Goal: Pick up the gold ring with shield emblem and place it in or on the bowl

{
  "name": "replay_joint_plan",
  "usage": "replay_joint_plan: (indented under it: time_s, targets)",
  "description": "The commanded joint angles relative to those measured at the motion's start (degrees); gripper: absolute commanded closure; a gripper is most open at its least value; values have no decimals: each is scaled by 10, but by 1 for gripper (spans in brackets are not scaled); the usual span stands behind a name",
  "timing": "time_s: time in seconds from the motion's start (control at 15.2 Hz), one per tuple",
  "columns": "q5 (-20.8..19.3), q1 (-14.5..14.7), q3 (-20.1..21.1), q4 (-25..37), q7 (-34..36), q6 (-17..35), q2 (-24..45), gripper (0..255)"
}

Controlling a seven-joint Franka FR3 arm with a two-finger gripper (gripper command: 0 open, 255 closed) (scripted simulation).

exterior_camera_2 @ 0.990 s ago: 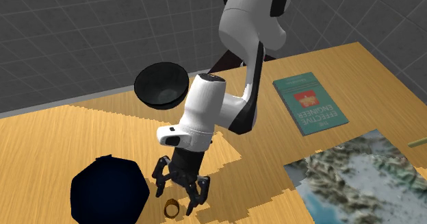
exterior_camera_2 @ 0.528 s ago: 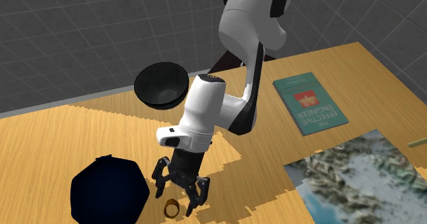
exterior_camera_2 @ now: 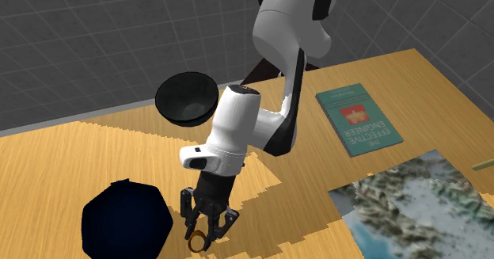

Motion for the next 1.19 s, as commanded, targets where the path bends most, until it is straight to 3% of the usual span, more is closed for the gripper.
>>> replay_joint_plan:
  time_s: [0.0,1.12]
  targets:
    - [0,0,0,-1,0,-1,2,255]
    - [9,-6,10,64,-1,-108,-40,255]
